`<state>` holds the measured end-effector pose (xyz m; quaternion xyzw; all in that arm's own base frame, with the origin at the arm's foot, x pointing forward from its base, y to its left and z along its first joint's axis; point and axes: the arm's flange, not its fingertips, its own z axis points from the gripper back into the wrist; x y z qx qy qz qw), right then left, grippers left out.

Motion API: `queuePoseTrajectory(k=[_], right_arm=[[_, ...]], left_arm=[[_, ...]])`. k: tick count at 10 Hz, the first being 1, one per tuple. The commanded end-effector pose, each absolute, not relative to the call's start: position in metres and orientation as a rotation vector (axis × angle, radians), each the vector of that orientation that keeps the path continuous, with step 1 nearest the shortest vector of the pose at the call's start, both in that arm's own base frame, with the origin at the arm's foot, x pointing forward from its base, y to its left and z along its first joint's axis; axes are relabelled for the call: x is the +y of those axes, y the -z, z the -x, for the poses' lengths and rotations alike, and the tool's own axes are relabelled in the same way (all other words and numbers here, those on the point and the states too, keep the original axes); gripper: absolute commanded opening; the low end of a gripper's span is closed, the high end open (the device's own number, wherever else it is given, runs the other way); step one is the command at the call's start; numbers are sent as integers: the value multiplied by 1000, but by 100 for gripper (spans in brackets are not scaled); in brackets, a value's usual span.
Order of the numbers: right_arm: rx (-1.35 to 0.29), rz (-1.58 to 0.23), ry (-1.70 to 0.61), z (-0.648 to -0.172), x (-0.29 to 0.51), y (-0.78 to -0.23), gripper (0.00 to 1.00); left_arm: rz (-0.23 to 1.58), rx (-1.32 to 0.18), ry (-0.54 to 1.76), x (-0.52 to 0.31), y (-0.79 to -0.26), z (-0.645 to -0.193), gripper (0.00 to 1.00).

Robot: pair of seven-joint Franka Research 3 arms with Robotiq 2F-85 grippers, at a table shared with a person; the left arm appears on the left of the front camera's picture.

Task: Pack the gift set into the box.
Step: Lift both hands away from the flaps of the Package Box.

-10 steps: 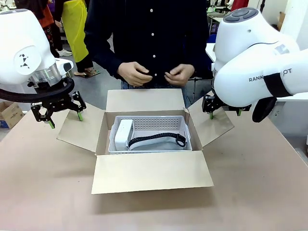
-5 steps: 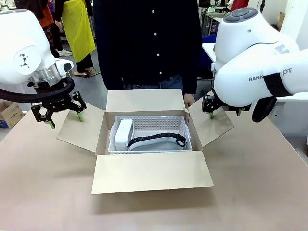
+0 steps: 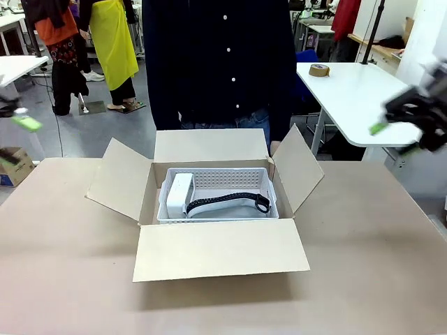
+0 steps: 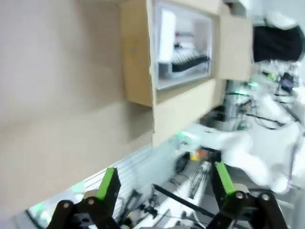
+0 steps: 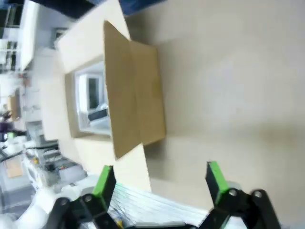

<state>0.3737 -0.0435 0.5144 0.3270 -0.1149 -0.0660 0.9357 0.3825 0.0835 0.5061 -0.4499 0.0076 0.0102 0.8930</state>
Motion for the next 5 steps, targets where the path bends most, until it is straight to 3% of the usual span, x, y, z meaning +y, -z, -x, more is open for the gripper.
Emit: queuePoseTrajectory(k=[1,2,3,5], right_arm=[[-120,-1075,452,-373,-87,-442,100],[-235,-668,135,-374,-43,-514,100],[-235,-668,135,-374,-43,-514,100],[-235,-668,135,-374,-43,-514,100]], left_arm=[[1598,218,-237,115,-434,-412,100],[1630,310,-366,115,-422,-427,100],[1094,44,-58,114,-469,-379,100],[1094,44,-58,114,-469,-379,100]])
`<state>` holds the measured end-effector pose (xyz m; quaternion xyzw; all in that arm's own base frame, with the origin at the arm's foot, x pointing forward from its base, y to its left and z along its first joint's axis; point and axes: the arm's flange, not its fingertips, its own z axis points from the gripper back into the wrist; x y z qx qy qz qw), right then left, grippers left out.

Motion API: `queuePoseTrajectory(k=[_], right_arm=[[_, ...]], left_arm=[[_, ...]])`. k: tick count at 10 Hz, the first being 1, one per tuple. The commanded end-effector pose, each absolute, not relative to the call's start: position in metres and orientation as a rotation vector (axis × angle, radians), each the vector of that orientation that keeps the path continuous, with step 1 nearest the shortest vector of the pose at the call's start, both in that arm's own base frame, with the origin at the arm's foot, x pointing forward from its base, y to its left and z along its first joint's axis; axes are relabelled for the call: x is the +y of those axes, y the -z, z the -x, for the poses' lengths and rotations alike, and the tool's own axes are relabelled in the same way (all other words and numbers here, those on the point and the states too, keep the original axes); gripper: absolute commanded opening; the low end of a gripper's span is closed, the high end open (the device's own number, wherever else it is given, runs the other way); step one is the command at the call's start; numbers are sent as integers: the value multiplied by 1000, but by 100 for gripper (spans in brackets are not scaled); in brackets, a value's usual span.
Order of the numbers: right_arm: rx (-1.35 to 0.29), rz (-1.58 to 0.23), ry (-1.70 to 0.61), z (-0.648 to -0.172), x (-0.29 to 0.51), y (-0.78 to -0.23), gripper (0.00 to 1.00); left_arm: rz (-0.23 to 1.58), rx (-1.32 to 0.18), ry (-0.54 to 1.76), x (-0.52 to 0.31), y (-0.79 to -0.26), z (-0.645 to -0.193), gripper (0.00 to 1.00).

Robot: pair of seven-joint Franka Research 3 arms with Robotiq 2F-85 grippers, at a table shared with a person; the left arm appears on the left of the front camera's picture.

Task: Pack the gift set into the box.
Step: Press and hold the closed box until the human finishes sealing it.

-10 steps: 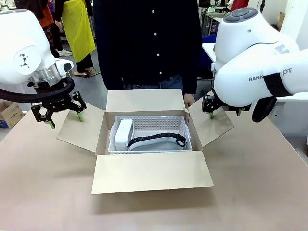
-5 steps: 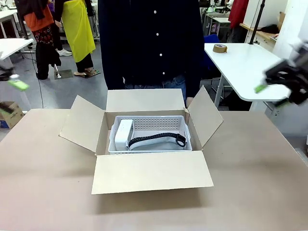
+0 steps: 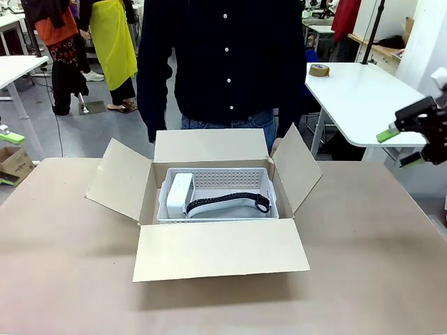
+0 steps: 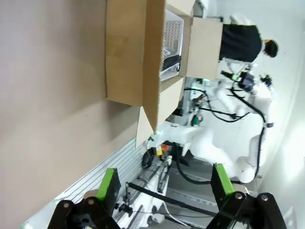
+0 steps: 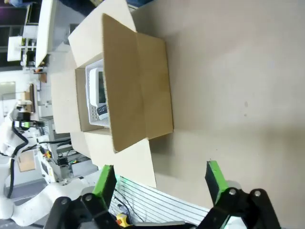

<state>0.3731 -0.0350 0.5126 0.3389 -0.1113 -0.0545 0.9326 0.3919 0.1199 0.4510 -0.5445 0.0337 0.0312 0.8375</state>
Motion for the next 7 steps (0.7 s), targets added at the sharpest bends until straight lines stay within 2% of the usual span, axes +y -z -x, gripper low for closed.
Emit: queuePoseTrajectory(k=[1,7], right_arm=[[-235,-668,135,-374,-43,-514,100],[-235,-668,135,-374,-43,-514,100]], left_arm=[[1094,44,-58,114,-469,-379,100],[1094,44,-58,114,-469,-379,100]])
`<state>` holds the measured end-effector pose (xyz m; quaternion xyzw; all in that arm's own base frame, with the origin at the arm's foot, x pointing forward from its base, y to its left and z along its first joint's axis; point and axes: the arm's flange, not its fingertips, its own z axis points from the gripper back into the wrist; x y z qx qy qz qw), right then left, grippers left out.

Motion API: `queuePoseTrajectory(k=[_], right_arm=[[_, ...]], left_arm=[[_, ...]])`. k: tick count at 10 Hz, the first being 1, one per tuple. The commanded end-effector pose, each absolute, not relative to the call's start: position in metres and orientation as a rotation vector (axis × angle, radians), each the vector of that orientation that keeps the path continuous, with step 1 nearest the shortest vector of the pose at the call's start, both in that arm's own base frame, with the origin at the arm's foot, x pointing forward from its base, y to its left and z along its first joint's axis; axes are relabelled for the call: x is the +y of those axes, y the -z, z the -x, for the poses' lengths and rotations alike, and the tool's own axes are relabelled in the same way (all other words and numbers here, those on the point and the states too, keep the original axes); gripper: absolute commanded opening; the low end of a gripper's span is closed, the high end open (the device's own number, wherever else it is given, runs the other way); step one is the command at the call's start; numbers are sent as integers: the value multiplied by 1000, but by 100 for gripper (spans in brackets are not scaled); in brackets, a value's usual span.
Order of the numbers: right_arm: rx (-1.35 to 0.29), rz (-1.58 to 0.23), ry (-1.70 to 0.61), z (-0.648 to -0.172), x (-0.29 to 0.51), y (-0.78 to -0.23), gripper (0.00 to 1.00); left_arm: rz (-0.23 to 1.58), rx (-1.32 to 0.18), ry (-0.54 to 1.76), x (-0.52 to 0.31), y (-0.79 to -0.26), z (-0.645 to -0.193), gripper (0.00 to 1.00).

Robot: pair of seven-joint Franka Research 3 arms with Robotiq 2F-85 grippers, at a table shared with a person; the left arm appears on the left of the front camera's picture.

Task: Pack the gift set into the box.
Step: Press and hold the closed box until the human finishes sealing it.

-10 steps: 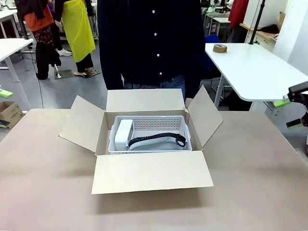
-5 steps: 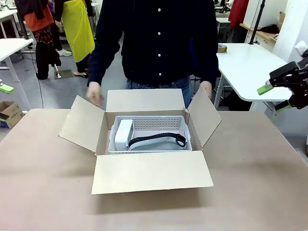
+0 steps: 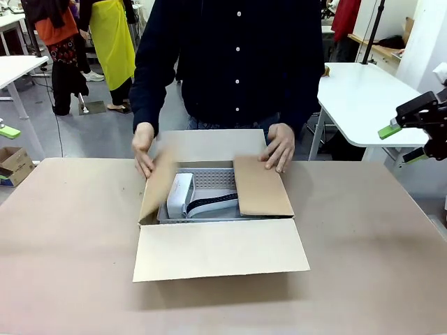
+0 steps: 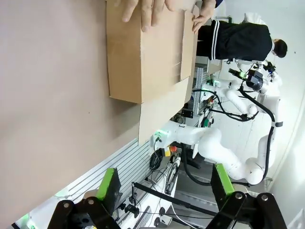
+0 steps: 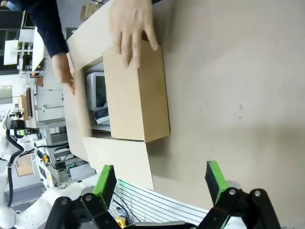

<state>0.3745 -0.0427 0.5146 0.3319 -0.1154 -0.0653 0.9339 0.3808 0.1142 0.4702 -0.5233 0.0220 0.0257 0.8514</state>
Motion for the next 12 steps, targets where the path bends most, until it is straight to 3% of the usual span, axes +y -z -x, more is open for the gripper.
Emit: queuePoseTrajectory(k=[1,12], right_arm=[[-235,-668,135,-374,-43,-514,100],[-235,-668,135,-374,-43,-514,100]], left_arm=[[1094,44,-58,114,-469,-379,100],[1094,44,-58,114,-469,-379,100]])
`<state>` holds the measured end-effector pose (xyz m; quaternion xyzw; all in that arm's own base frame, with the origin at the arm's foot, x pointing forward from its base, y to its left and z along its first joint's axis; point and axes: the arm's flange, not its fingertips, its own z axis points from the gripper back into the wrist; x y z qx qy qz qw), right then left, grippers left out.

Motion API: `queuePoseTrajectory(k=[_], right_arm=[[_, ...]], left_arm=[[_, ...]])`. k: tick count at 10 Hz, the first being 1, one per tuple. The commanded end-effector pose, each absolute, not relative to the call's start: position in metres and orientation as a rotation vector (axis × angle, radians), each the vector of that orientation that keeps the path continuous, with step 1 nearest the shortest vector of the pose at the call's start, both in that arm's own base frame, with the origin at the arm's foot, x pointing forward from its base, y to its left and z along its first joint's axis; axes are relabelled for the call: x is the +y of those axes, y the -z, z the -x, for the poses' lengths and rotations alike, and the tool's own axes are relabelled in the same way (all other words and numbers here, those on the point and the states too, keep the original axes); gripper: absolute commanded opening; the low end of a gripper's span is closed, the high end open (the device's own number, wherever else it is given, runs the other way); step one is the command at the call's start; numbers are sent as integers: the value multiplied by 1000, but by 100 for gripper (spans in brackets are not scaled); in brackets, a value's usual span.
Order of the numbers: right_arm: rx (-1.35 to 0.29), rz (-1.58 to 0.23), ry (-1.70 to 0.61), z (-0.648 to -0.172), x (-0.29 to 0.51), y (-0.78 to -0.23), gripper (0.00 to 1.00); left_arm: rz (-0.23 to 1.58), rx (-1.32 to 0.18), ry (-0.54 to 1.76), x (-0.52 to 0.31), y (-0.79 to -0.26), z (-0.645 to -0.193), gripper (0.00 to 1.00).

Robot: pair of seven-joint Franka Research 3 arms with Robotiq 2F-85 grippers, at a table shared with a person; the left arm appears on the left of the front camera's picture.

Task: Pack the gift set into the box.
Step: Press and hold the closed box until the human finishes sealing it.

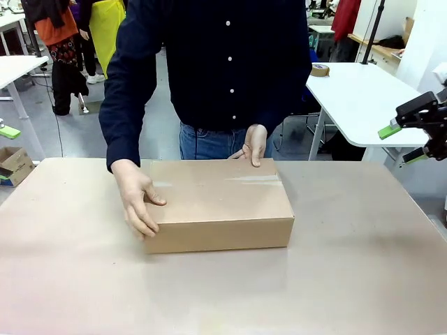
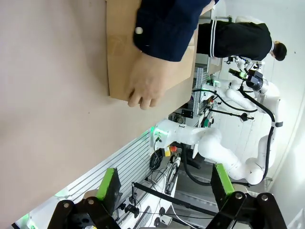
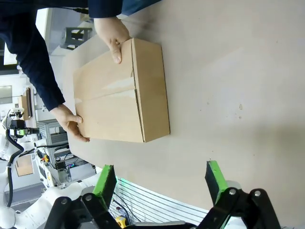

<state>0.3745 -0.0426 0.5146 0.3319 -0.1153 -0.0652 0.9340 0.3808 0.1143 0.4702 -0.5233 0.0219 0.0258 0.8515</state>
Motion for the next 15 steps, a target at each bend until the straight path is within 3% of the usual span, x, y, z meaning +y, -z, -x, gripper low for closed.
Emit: queuePoseTrajectory(k=[1,14,15], right_arm=[[-235,-668,135,-374,-43,-514,100],[-236,-679,133,-374,-43,-515,100],[-241,-587,60,-388,-17,-520,100]], left_arm=[[1094,44,-58,114,-469,-379,100],[1102,46,-54,114,-470,-381,100],[1063,20,97,92,-475,-397,100]])
